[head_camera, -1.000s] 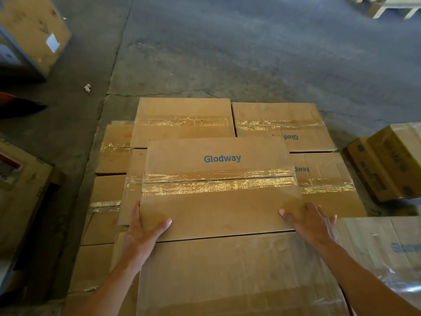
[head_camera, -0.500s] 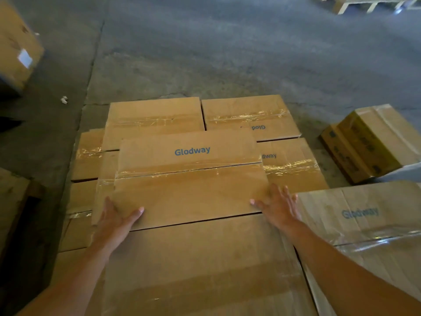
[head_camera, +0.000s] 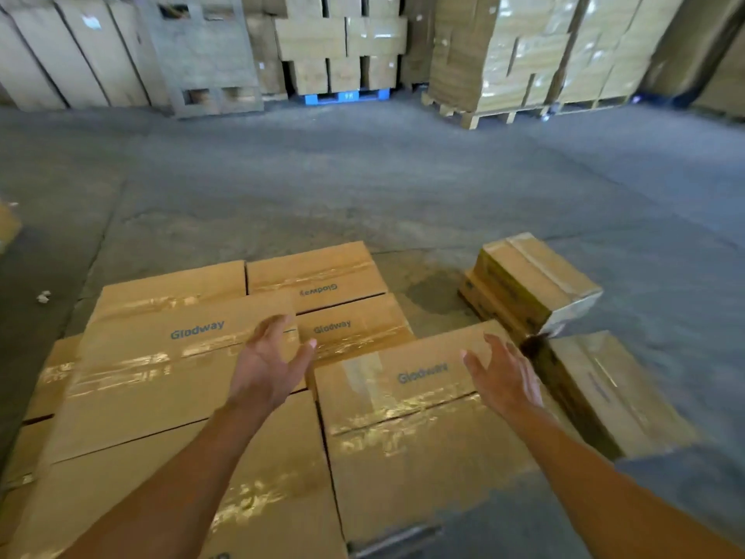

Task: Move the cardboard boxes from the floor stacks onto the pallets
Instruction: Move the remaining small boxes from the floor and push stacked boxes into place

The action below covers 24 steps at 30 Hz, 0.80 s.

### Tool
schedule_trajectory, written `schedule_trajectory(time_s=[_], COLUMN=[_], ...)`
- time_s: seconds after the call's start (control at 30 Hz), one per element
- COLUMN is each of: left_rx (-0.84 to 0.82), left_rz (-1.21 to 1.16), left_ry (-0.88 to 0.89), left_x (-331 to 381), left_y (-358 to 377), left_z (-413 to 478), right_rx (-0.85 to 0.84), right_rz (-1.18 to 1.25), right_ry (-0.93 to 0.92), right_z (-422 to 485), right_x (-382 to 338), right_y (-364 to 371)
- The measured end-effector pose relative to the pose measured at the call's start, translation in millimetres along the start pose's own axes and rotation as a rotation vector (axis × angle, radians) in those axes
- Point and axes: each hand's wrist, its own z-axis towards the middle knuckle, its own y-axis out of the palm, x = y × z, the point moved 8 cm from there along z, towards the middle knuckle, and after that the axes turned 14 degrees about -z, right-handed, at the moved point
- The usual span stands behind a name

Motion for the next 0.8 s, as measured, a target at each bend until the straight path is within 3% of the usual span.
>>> schedule_trajectory(time_s=[0.23, 0.43, 0.6, 0.8], left_rx=[-0.183, -0.408, -0.513, -0.660], left_rz=[-0.053, -0.106, -0.084, -0.085], left_ry=[0.183, 0.382, 0.496, 0.463], left_x=[214, 351, 412, 434], left_y=[168, 314, 419, 562], left_z=[-37, -61, -56, -18], right_rx=[0.106, 0.167, 0.150, 0.059], right_rz=[0.031, 0.098, 0.156, 0.176], right_ry=[0.173, 0.408, 0.543, 0.651], right_z=[-17, -37, -30, 45], right_x=[227, 382, 466, 548], right_y=[-127, -162, -147, -107])
